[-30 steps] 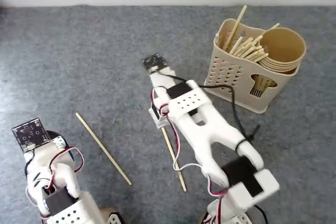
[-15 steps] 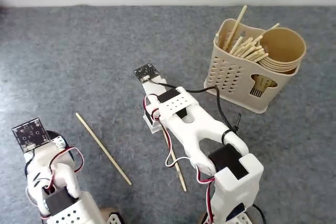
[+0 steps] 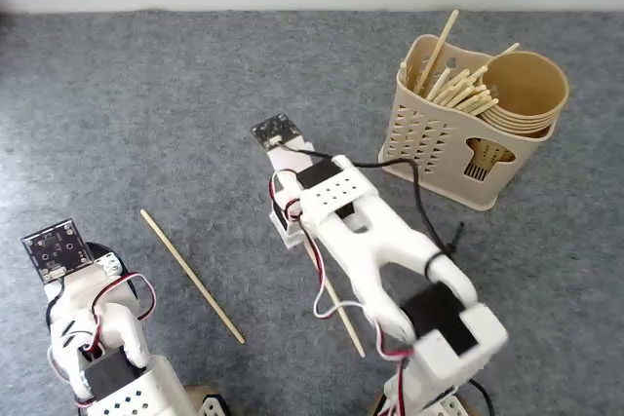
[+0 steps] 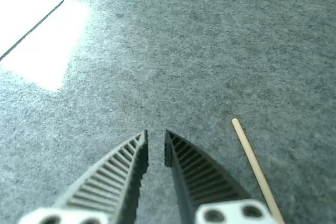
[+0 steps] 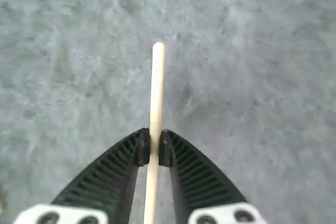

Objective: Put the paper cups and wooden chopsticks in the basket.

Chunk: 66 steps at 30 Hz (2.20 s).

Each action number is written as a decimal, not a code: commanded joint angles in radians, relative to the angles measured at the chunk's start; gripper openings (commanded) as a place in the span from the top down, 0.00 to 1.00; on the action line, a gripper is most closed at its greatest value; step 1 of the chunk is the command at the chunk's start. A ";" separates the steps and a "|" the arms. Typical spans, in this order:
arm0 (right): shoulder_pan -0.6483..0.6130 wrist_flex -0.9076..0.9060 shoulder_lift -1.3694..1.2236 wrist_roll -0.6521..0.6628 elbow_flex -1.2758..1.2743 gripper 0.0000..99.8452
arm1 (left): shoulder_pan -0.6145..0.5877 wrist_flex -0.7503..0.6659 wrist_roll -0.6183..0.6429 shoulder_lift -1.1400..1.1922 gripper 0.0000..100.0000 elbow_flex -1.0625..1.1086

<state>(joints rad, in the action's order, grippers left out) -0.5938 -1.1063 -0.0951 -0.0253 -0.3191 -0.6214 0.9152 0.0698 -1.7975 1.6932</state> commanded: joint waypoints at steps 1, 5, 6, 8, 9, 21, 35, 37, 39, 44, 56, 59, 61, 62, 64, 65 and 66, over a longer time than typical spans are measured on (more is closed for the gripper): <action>-0.005 -0.074 0.188 -0.009 0.018 0.99 | -0.006 -0.020 -0.008 0.005 0.95 -0.008; 0.002 -0.133 0.374 -0.008 0.018 0.99 | -0.006 -0.020 -0.008 0.005 0.95 -0.008; 0.012 -0.142 0.420 -0.006 0.018 0.99 | -0.006 -0.020 -0.008 0.005 0.95 -0.008; 0.036 -0.147 0.509 -0.003 0.018 0.99 | -0.006 -0.020 -0.008 0.005 0.95 -0.008; 0.056 -0.147 0.552 -0.003 0.018 0.99 | -0.006 -0.020 -0.008 0.005 0.95 -0.008; 0.295 0.021 0.926 0.069 0.023 0.99 | -0.006 -0.020 -0.008 0.005 0.95 -0.008; 0.458 0.722 0.958 0.014 0.017 0.99 | -0.006 -0.020 -0.008 0.005 0.95 -0.008; 0.481 0.800 0.928 0.014 0.017 0.99 | -0.006 -0.020 -0.008 0.005 0.95 -0.008; 0.503 0.855 0.874 0.015 0.017 0.99 | -0.006 -0.020 -0.008 0.005 0.95 -0.008; 0.547 0.917 0.727 0.012 0.017 0.99 | -0.006 -0.020 -0.008 0.005 0.95 -0.008; 0.584 1.086 0.483 0.011 0.017 0.99 | -0.006 -0.020 -0.008 0.005 0.95 -0.008; 0.582 1.052 0.455 0.012 0.017 0.99 | -0.006 -0.020 -0.008 0.005 0.95 -0.008; 0.578 0.986 0.453 0.011 0.021 0.96 | -0.006 -0.020 -0.008 0.005 0.95 -0.008; 0.576 0.963 0.458 0.009 0.023 0.92 | -0.006 -0.020 -0.008 0.005 0.95 -0.008; 0.567 0.926 0.484 -0.018 0.023 0.83 | -0.006 -0.020 -0.008 0.005 0.95 -0.008; 0.565 0.908 0.503 -0.043 0.023 0.78 | -0.006 -0.020 -0.008 0.005 0.95 -0.008; 0.564 0.885 0.526 -0.064 0.023 0.74 | -0.006 -0.020 -0.008 0.005 0.95 -0.008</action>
<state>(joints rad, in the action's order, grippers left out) -0.0230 -0.1749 0.3590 -0.0391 -0.3207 -0.6214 0.9152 0.0698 -1.7975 1.6932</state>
